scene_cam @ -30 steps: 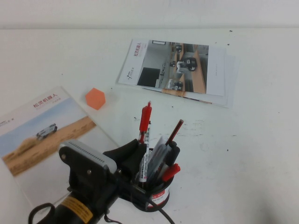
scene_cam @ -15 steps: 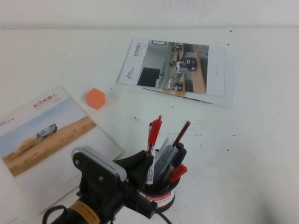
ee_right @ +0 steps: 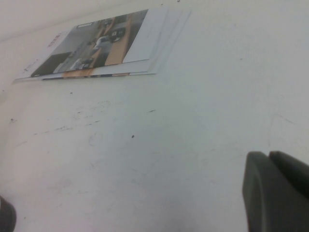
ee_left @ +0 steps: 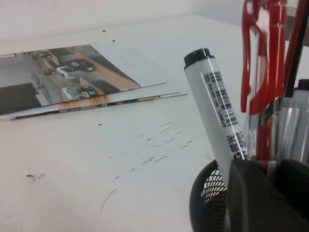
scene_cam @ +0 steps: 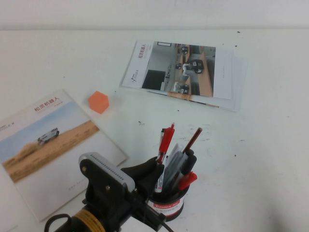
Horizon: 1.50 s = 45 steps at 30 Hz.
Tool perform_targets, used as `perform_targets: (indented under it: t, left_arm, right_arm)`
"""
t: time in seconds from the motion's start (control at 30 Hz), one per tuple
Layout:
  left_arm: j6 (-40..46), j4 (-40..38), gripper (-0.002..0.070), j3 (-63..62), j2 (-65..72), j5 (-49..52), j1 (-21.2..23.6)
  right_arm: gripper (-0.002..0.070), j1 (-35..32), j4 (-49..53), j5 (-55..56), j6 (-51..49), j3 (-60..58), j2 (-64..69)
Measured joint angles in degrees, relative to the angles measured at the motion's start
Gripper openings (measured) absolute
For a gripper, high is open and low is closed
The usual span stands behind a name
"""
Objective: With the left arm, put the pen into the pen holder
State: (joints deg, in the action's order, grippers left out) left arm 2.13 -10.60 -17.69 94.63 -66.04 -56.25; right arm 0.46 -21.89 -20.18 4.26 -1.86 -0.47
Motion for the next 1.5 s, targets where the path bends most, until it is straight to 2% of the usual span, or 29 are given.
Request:
perform_targets:
  t: [0.07, 0.2, 0.3, 0.57, 0.67, 0.73, 0.83, 0.93, 1.07, 1.27, 1.37, 1.5]
  left_arm:
    - [-0.02, 0.28, 0.0090, 0.00, 0.00, 0.11, 0.00]
    - [-0.02, 0.63, 0.0206, 0.00, -0.22, 0.21, 0.00]
    - [-0.02, 0.75, 0.0267, 0.00, -1.08, 0.44, 0.00]
    - [2.98, -2.05, 0.0293, 3.68, -8.70, 0.44, 0.00]
    - [3.83, -4.78, 0.0269, 6.48, -13.67, 0.44, 0.00]
    - [3.98, -6.69, 0.0206, 8.65, -17.88, 0.44, 0.00]
    - [3.98, -8.47, 0.0069, 10.49, -25.08, 1.70, 0.00]
    - [3.98, -9.16, 0.0020, 10.97, -32.41, 8.38, 0.00]
    - [3.98, -10.61, 0.0004, 10.86, -42.71, 20.50, 0.00]
    - [7.43, -18.49, 0.0000, 8.86, -55.34, 39.87, 0.00]
    - [10.94, -20.27, -0.0001, 8.81, -58.70, 43.02, 0.00]
    - [16.15, -20.89, -0.0001, 8.81, -59.50, 41.86, 0.00]
  right_arm:
    - [-0.0022, 0.00, 0.00, 0.00, 0.00, 0.00, 0.00]
    - [-0.0022, 0.00, 0.00, 0.00, 0.00, 0.00, 0.00]
    - [-0.0022, 0.00, 0.00, 0.00, 0.00, 0.00, 0.00]
    - [-0.0022, 0.00, 0.00, 0.00, 0.00, 0.00, 0.00]
    - [-0.0022, 0.00, 0.00, 0.00, 0.00, 0.00, 0.00]
    - [-0.0022, 0.00, 0.00, 0.00, 0.00, 0.00, 0.00]
    - [-0.0022, 0.00, 0.00, 0.00, 0.00, 0.00, 0.00]
    - [-0.0022, 0.00, 0.00, 0.00, 0.00, 0.00, 0.00]
    - [-0.0022, 0.00, 0.00, 0.00, 0.00, 0.00, 0.00]
    - [-0.0022, 0.00, 0.00, 0.00, 0.00, 0.00, 0.00]
    - [-0.0022, 0.00, 0.00, 0.00, 0.00, 0.00, 0.00]
    - [-0.0022, 0.00, 0.00, 0.00, 0.00, 0.00, 0.00]
